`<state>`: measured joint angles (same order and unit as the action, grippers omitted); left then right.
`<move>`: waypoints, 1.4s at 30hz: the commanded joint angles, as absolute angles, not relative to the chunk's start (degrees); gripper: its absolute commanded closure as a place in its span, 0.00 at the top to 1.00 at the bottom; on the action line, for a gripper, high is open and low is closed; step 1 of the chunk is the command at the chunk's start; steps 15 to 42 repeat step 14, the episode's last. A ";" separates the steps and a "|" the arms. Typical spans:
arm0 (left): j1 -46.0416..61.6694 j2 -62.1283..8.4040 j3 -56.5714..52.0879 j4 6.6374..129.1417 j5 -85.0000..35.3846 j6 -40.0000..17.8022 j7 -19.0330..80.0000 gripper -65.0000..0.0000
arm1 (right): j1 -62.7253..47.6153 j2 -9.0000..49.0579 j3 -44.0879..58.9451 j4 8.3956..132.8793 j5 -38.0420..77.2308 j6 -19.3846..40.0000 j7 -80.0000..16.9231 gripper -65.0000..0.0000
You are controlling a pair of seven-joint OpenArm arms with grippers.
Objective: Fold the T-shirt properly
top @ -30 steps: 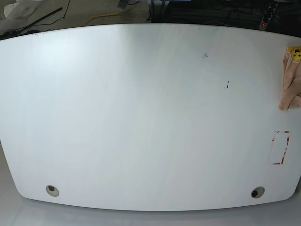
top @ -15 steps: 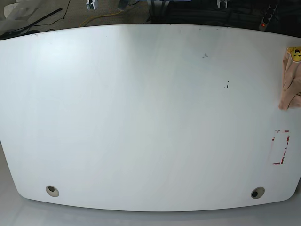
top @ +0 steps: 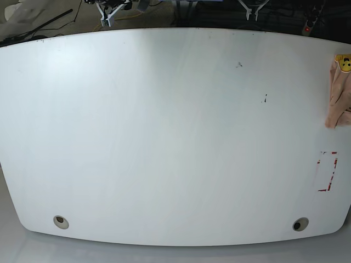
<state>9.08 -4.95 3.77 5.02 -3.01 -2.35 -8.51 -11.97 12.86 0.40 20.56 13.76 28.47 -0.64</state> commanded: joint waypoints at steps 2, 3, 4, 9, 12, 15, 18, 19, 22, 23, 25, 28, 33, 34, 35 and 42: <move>6.64 -4.00 3.65 1.54 -2.95 -2.07 -8.48 0.74 | -11.47 13.49 0.48 20.09 13.93 28.88 -0.66 0.12; 6.11 -3.74 3.65 0.66 -2.95 -2.07 -8.04 0.74 | -11.38 13.41 0.48 20.09 13.93 28.88 -0.66 0.12; 6.02 -3.82 3.74 0.13 -2.95 -2.07 -7.60 0.74 | -11.30 13.41 0.31 20.09 13.93 28.88 -0.66 0.12; 5.76 -3.82 3.74 0.04 -2.95 -2.07 -6.90 0.74 | -10.15 13.32 -2.86 20.00 13.93 28.79 -0.66 0.12; 5.67 -3.82 3.74 0.04 -3.03 -2.07 -6.90 0.74 | -10.07 12.88 -4.70 20.00 14.02 28.79 -0.66 0.12; 5.67 -3.82 3.74 0.04 -3.03 -2.07 -6.90 0.74 | -10.07 12.35 -5.32 20.00 14.02 28.79 -0.66 0.12; 5.67 -3.82 3.74 0.04 -3.03 -2.07 -6.90 0.74 | -10.07 12.35 -5.32 20.00 14.02 28.79 -0.66 0.12; 5.67 -3.82 3.74 0.04 -3.03 -2.07 -6.90 0.74 | -10.07 12.35 -5.32 20.00 14.02 28.79 -0.66 0.12; 5.67 -3.82 3.74 0.04 -3.03 -2.07 -6.90 0.74 | -10.07 12.35 -5.32 20.00 14.02 28.79 -0.66 0.12; 5.67 -3.82 3.74 0.04 -3.03 -2.07 -6.90 0.74 | -10.07 12.35 -5.32 20.00 14.02 28.79 -0.66 0.12; 5.67 -3.82 3.74 0.04 -3.03 -2.07 -6.90 0.74 | -10.07 12.35 -5.32 20.00 14.02 28.79 -0.66 0.12; 5.67 -3.82 3.74 0.04 -3.03 -2.07 -6.90 0.74 | -10.07 12.35 -5.32 20.00 14.02 28.79 -0.66 0.12; 5.67 -3.82 3.74 0.04 -3.03 -2.07 -6.90 0.74 | -10.07 12.35 -5.32 20.00 14.02 28.79 -0.66 0.12; 5.67 -3.82 3.74 0.04 -3.03 -2.07 -6.90 0.74 | -10.07 12.35 -5.32 20.00 14.02 28.79 -0.66 0.12; 5.67 -3.82 3.74 0.04 -3.03 -2.07 -6.90 0.74 | -10.07 12.35 -5.32 20.00 14.02 28.79 -0.66 0.12; 5.67 -3.82 3.74 0.04 -3.03 -2.07 -6.90 0.74 | -10.07 12.35 -5.32 20.00 14.02 28.79 -0.66 0.12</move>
